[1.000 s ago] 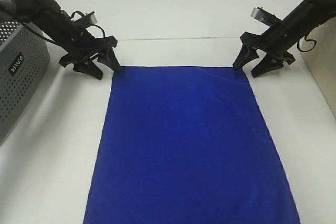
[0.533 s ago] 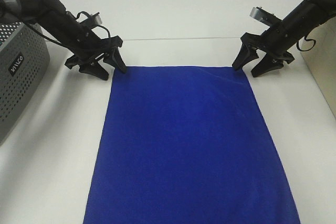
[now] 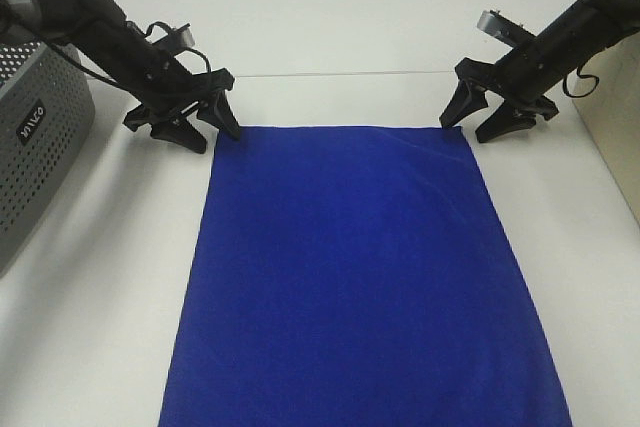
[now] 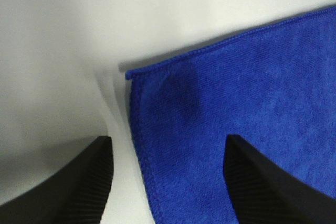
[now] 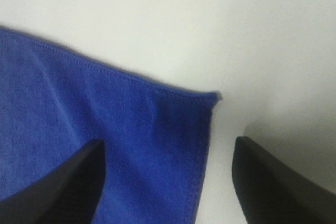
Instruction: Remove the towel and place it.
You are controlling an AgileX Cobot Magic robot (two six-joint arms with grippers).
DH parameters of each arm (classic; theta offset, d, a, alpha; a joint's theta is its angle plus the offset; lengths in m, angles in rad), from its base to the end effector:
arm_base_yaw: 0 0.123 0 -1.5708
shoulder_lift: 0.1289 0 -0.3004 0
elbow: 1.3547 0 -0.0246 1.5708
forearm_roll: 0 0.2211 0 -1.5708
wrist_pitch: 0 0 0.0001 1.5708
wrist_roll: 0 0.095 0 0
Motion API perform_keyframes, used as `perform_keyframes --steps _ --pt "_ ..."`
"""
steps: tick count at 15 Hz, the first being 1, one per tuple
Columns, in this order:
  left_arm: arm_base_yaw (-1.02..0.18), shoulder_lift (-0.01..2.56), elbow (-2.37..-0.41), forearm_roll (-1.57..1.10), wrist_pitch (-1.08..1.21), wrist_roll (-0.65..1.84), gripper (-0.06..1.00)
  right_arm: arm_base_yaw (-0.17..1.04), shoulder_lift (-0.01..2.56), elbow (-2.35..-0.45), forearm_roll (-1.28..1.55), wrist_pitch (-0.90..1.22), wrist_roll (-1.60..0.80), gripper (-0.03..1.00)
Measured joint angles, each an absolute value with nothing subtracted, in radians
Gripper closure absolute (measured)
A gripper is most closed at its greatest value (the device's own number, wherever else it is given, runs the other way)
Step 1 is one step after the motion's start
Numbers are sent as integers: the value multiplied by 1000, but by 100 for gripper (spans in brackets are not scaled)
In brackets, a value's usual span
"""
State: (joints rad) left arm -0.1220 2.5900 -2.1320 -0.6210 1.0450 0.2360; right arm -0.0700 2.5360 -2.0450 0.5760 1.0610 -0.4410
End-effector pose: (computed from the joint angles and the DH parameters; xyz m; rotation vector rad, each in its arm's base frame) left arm 0.4995 -0.1094 0.1095 0.1151 2.8489 -0.8052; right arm 0.4971 0.0105 0.1144 -0.1568 2.8278 0.6857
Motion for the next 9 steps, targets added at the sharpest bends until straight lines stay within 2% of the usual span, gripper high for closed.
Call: perform_keyframes --steps 6,9 --pt "-124 2593 -2132 -630 1028 234 37 -70 2547 -2046 580 1018 -430 34" --pt "-143 2595 -2133 -624 994 234 40 -66 2583 -2055 702 1028 -438 35"
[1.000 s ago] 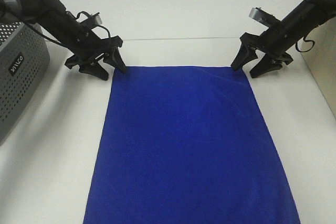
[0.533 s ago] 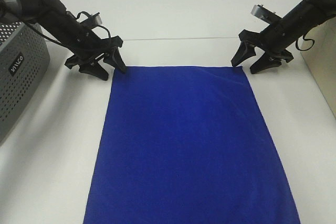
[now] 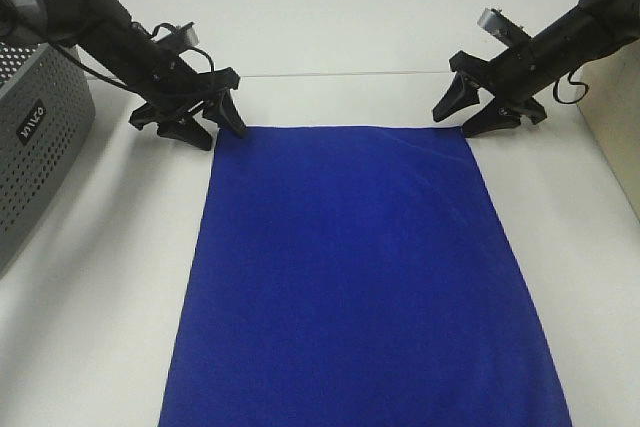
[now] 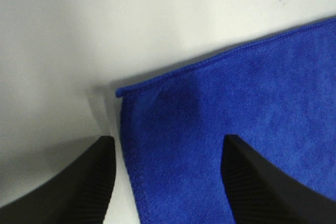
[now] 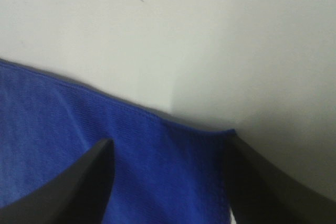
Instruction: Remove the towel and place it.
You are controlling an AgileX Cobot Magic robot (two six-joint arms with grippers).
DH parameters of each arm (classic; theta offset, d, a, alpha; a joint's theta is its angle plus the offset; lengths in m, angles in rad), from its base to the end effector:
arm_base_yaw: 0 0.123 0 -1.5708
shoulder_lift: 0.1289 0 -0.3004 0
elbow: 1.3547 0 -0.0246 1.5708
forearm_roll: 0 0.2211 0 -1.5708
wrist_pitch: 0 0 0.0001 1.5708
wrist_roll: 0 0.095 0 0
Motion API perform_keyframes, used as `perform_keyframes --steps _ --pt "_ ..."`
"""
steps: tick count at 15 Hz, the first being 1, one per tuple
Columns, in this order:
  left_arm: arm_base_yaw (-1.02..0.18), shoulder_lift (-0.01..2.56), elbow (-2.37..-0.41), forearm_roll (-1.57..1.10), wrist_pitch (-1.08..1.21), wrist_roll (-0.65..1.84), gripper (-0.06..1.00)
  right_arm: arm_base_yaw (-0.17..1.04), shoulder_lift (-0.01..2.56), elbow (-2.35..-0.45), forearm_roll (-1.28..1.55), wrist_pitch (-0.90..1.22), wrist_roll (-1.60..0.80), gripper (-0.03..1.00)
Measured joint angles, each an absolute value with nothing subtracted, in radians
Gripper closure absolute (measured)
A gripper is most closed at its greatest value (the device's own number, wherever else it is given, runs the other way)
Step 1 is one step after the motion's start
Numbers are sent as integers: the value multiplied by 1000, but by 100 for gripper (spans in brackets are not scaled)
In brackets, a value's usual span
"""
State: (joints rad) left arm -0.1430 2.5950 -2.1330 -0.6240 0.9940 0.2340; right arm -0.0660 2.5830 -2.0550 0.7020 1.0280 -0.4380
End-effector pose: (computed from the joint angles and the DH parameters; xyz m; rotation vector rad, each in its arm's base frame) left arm 0.5019 -0.1193 0.1077 0.1157 2.8138 -0.7891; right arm 0.5037 0.0194 0.0989 -0.0405 2.7778 0.8219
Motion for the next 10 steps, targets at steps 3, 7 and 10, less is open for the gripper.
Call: perform_keyframes --steps 3,7,10 --pt "-167 2600 -2133 -617 963 224 49 -17 2598 -2058 734 1013 -464 40" --pt "-185 2608 -2133 -606 949 216 89 10 2609 -2060 719 999 -464 65" --pt "-201 2610 -2133 -604 915 215 94 10 2611 -2060 682 984 -462 95"
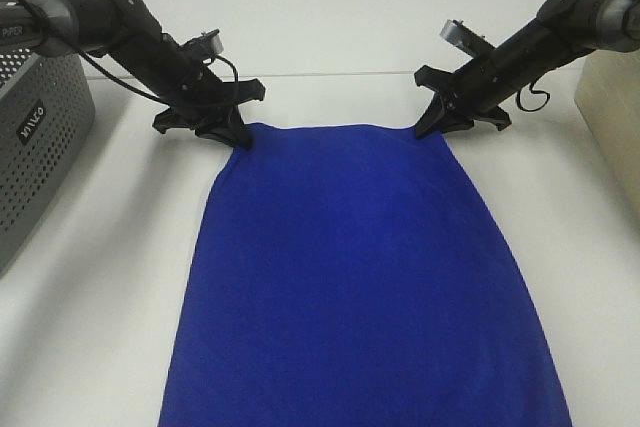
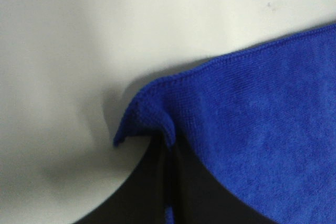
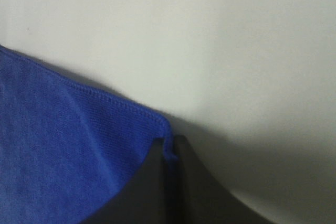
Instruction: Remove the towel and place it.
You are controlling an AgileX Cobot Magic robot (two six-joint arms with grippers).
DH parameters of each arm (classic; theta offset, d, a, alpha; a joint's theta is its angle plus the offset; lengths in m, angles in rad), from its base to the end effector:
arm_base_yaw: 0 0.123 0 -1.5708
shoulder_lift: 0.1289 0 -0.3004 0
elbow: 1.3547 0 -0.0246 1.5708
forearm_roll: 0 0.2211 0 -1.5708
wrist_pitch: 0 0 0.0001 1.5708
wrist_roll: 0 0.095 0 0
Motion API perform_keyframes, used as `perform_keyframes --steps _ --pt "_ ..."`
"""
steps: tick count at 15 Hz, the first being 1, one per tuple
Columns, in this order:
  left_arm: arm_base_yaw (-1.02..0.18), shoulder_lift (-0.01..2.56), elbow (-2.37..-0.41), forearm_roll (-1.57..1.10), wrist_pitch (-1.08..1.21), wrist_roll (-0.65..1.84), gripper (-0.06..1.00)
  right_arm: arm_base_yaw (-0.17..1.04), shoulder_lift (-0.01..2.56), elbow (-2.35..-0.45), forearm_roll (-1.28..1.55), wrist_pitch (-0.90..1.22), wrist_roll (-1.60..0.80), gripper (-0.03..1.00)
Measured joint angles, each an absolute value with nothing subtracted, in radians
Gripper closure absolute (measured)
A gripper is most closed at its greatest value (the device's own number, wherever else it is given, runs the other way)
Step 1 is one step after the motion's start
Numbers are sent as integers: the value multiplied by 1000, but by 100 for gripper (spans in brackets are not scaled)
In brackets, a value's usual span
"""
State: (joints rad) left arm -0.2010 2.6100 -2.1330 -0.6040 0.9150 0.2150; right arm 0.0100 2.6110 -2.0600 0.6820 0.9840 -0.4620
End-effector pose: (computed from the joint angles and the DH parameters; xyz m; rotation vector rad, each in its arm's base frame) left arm 0.5012 -0.1458 0.1001 0.1457 2.7819 -0.7468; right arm 0.5042 0.0549 0.0851 -0.1661 2.7850 0.7855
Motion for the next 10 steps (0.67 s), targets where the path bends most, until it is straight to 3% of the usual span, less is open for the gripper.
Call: perform_keyframes --steps 6,10 --pt "-204 2610 -2152 -561 874 214 94 12 2630 -2165 599 995 -461 95" --pt "-204 2622 -2277 -494 833 191 94 12 2654 -2291 542 953 -461 95"
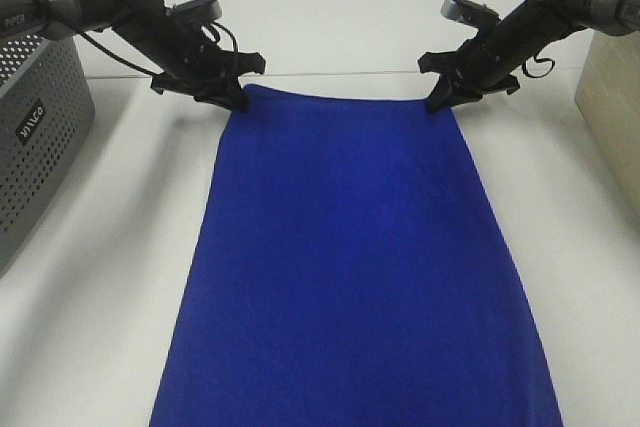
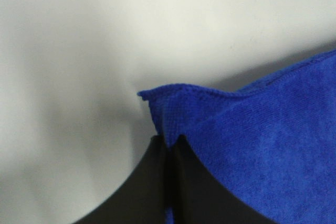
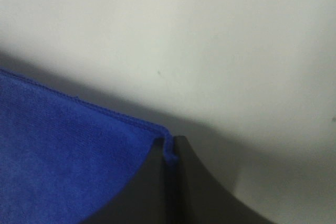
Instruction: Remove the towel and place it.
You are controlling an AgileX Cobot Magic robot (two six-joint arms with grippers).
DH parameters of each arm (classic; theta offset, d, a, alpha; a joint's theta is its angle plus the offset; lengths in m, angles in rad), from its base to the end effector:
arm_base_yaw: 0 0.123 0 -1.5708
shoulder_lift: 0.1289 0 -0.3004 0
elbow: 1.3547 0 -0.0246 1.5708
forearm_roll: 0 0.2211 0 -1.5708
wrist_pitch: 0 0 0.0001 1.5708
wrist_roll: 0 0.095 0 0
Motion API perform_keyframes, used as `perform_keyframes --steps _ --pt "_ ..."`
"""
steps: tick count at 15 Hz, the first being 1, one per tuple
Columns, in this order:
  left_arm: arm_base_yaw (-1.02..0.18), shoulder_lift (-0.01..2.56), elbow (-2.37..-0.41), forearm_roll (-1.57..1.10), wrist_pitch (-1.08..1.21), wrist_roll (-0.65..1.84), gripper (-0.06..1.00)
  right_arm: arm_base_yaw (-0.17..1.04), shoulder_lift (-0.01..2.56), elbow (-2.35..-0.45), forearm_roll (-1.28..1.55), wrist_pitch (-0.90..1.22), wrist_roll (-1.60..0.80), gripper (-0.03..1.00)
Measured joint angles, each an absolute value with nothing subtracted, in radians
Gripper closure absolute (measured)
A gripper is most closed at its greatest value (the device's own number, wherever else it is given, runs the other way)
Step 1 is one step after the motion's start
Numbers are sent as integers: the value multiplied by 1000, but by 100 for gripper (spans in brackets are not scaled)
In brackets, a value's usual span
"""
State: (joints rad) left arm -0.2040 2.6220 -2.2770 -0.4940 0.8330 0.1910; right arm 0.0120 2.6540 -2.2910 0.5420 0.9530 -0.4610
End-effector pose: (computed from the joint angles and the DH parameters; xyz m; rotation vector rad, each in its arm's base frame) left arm 0.5257 -0.1428 0.1286 0.1936 2.6051 -0.5954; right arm 0.5350 0.0464 0.1131 -0.3053 2.6367 0.5519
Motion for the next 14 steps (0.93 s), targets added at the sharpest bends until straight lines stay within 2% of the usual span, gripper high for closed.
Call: perform_keyframes --steps 4,14 --pt "-204 2624 -2324 -460 714 181 94 13 2654 -2369 551 828 -465 95" --pt "-209 2683 -2325 -454 432 258 94 23 2723 -2373 689 556 -595 95"
